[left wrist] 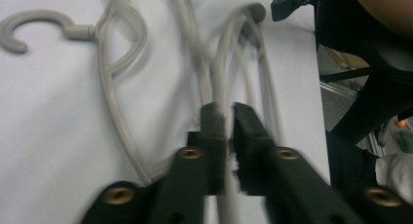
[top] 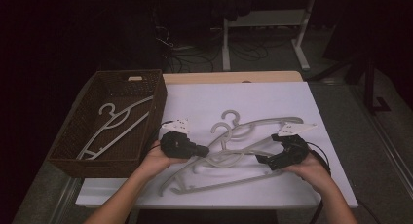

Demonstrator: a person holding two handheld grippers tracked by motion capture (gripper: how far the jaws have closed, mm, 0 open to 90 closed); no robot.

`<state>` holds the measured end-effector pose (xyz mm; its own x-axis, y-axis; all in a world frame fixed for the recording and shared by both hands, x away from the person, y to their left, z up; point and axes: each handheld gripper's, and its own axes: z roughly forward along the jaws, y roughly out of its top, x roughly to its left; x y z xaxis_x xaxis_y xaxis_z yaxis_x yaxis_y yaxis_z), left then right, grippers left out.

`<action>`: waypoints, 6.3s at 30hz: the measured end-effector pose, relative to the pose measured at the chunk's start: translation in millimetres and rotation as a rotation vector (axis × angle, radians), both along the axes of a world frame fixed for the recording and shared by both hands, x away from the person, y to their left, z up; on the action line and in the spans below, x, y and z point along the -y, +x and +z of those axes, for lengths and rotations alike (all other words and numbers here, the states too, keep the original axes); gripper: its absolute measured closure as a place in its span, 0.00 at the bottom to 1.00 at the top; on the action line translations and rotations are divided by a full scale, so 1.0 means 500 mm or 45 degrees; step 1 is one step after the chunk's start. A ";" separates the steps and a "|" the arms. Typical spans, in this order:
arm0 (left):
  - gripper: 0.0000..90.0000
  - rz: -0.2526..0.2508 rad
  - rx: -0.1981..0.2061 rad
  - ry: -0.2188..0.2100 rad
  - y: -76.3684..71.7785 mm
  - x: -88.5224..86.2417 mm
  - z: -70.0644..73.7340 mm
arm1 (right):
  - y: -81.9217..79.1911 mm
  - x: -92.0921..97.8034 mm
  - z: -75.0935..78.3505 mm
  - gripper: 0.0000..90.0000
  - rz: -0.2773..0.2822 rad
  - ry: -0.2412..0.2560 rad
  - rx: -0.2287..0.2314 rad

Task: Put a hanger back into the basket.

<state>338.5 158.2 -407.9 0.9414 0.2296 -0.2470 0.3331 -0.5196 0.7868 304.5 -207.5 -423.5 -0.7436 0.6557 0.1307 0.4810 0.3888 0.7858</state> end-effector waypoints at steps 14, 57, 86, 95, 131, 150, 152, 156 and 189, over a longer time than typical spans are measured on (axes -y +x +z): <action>0.70 0.095 0.139 0.239 0.010 0.020 -0.038 | 0.000 -0.001 -0.001 0.00 0.001 -0.002 -0.002; 0.76 -0.025 0.237 0.385 0.056 0.097 -0.061 | 0.001 0.002 0.001 0.00 -0.002 0.008 -0.003; 0.91 0.183 0.320 0.443 0.065 0.059 0.084 | -0.025 0.009 0.055 0.00 0.004 0.085 0.096; 0.91 0.339 0.349 0.399 0.084 -0.004 0.212 | -0.028 0.019 0.040 0.00 -0.013 0.076 0.080; 0.90 1.008 0.413 0.519 0.096 -0.535 0.278 | -0.037 0.071 -0.047 0.00 -0.207 0.062 0.036; 0.91 1.100 0.315 0.576 0.116 -0.591 0.198 | -0.039 0.070 -0.047 0.00 -0.211 0.052 0.041; 0.91 1.101 0.312 0.570 0.114 -0.593 0.199 | -0.040 0.070 -0.046 0.00 -0.212 0.054 0.041; 0.91 1.120 0.312 0.578 0.113 -0.598 0.198 | -0.040 0.071 -0.045 0.00 -0.215 0.055 0.042; 0.39 1.041 0.130 0.336 0.116 -0.543 0.147 | -0.039 0.070 -0.044 0.00 -0.204 0.058 0.047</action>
